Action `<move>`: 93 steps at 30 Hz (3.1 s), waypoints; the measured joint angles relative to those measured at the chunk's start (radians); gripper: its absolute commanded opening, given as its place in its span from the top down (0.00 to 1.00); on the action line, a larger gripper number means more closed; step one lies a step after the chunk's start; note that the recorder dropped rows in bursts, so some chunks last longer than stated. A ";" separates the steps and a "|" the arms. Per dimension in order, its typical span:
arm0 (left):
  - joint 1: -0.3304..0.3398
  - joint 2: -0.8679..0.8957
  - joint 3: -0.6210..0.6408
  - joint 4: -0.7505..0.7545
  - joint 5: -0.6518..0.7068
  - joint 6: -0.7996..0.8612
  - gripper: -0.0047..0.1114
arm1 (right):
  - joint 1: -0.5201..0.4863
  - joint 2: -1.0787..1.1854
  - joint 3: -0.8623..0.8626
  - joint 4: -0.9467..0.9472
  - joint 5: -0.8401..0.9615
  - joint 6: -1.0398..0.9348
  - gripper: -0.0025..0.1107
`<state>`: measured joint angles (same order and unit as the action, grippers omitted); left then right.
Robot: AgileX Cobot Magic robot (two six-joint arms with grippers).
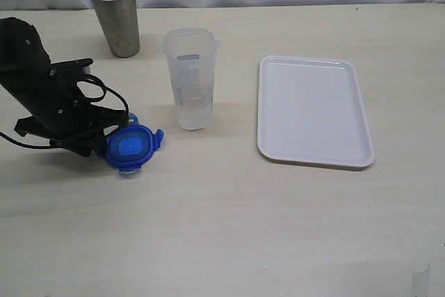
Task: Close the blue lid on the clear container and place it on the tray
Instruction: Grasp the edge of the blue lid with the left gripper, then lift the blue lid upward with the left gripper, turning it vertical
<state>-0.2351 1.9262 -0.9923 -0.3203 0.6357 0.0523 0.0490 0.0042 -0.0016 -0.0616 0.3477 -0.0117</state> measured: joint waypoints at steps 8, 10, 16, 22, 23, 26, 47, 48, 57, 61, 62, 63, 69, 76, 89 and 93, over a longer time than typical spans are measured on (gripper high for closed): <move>0.000 0.000 0.000 -0.026 -0.011 0.000 0.73 | 0.000 0.000 0.000 0.000 0.000 0.000 0.94; 0.000 0.000 0.000 -0.030 -0.011 0.000 0.73 | 0.000 0.000 0.000 0.000 0.000 0.000 0.94; 0.000 0.000 0.000 -0.032 -0.015 0.000 0.83 | 0.000 0.000 0.000 0.000 0.000 0.000 0.94; 0.000 0.000 0.000 -0.032 -0.018 0.002 0.96 | 0.000 0.000 0.000 0.000 0.000 0.000 0.94; 0.000 0.000 0.000 -0.032 -0.018 0.008 0.96 | 0.000 0.000 0.000 0.000 0.000 0.000 0.94; 0.000 0.000 0.000 -0.032 -0.018 0.021 0.96 | 0.000 0.000 0.000 0.000 0.000 0.000 0.94; 0.000 -0.072 -0.099 -0.032 0.083 0.185 0.96 | 0.000 0.000 0.000 0.000 0.000 0.000 0.94; 0.000 -0.083 -0.107 -0.032 0.085 0.198 0.96 | 0.000 0.000 0.000 0.000 0.000 0.000 0.94; 0.000 -0.165 -0.143 -0.100 0.094 0.477 0.96 | 0.000 0.000 0.000 0.000 0.000 0.000 0.94; 0.000 -0.188 -0.143 -0.168 0.109 0.684 0.96 | 0.000 0.000 0.000 0.000 0.000 0.000 0.94; 0.000 -0.195 -0.143 -0.182 0.109 0.715 0.96 | 0.000 0.000 0.000 0.000 0.000 0.000 0.94; 0.000 -0.198 -0.143 -0.190 0.110 0.739 0.96 | 0.000 0.000 0.000 0.000 0.000 0.000 0.94; 0.000 -0.203 -0.143 -0.201 0.054 0.782 0.96 | 0.000 0.000 0.000 0.000 0.000 0.000 0.94; 0.000 -0.203 -0.143 -0.203 -0.086 0.786 0.96 | 0.000 0.000 0.000 0.000 0.000 0.000 0.94; -0.008 -0.203 -0.143 -0.126 -0.435 0.834 0.96 | 0.000 0.000 0.000 0.000 0.000 0.000 0.94; -0.052 -0.203 -0.143 -0.126 -0.520 0.865 0.96 | 0.000 0.000 0.000 0.000 0.000 0.000 0.94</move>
<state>-0.2870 1.7237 -1.1355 -0.4461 0.1159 0.9177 0.0490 0.0042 -0.0016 -0.0616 0.3477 -0.0117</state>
